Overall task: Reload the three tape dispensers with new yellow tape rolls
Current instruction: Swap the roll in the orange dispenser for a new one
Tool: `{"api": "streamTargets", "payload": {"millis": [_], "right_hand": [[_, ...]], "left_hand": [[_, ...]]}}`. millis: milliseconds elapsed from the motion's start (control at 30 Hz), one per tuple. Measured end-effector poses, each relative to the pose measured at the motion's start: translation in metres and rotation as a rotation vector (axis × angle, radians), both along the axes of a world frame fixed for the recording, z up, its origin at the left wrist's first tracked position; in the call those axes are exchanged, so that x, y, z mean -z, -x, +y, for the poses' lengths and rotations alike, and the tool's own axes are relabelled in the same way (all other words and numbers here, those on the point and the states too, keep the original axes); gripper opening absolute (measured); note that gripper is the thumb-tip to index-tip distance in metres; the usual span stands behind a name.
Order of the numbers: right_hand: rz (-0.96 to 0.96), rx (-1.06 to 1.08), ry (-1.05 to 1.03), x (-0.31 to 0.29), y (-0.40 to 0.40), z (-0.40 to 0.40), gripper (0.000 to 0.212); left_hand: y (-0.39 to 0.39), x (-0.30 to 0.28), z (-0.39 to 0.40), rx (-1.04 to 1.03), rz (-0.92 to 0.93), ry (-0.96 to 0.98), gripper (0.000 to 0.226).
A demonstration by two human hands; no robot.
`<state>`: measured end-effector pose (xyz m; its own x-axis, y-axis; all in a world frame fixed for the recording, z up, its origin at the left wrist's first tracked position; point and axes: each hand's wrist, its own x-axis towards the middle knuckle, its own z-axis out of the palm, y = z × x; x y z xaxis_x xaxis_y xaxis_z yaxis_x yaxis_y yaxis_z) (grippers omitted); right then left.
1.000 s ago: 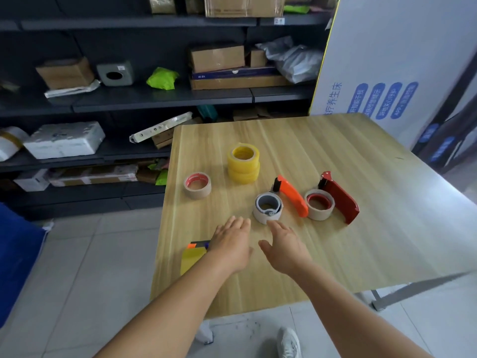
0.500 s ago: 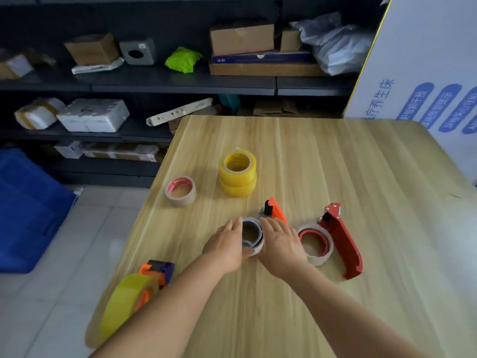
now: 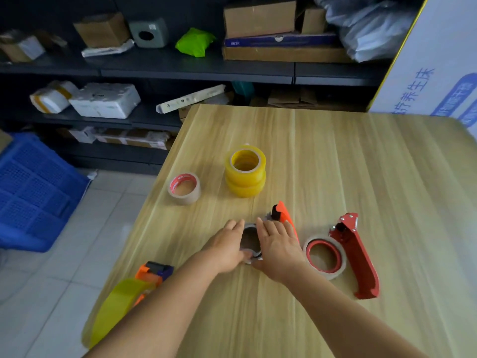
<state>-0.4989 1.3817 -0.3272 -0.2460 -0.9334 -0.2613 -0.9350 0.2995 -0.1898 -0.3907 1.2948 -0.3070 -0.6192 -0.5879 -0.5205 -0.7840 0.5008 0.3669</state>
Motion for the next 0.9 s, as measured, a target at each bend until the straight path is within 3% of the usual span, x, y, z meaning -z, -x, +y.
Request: {"api": "streamTargets", "payload": {"millis": [300,533,900], "right_hand": [[-0.049,0.051,0.029,0.005,0.004,-0.012,0.082],[-0.071,0.066,0.042,-0.005,0.003,-0.015,0.083],[-0.229,0.161,0.178,-0.014,0.003,-0.006,0.084]], "left_hand": [[0.002,0.008,-0.018,-0.022,0.034,-0.088,0.073],[0.003,0.004,-0.022,-0.01,0.066,-0.017,0.071],[0.006,-0.004,-0.03,-0.128,0.235,-0.184,0.056]]}}
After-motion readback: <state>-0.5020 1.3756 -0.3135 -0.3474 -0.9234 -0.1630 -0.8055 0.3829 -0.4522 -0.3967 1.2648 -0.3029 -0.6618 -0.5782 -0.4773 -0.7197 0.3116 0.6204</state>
